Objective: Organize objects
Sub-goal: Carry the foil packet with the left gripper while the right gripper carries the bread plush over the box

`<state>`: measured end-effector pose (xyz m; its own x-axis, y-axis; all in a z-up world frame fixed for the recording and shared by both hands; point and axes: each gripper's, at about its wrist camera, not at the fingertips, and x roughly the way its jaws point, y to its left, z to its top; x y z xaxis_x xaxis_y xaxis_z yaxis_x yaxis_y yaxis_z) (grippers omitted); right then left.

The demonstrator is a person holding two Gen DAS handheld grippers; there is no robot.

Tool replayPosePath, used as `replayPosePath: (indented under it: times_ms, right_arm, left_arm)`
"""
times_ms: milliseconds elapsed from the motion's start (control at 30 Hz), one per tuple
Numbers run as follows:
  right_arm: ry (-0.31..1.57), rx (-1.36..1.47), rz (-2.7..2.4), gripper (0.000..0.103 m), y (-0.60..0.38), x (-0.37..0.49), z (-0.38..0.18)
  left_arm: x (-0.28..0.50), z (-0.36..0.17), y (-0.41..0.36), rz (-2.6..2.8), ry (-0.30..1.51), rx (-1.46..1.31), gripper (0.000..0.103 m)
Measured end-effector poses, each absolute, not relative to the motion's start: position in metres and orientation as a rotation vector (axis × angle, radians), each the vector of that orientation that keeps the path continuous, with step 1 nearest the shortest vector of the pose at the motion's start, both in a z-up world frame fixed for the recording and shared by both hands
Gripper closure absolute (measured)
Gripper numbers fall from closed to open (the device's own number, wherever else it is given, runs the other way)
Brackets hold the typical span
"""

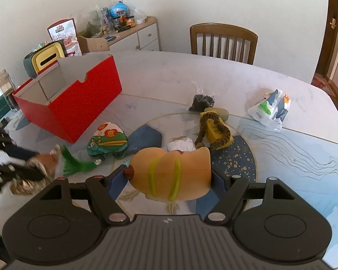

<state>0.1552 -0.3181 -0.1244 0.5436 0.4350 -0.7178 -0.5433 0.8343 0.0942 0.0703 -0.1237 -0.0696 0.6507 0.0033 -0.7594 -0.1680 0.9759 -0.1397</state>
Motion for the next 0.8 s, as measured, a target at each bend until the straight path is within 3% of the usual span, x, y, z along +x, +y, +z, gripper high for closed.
replayPosePath:
  times_ms: [433,800]
  right_arm:
    - [0.763,-0.157,0.638,0.027,-0.272,0.145,-0.083]
    - [0.685,-0.241,0.714,0.028,-0.174,0.142,-0.049]
  left_arm:
    - [0.075,-0.028,-0.076,0.138,0.741,-0.186,0.074]
    - [0.058,-0.026,0.003,0.212,0.742,-0.219,0.074]
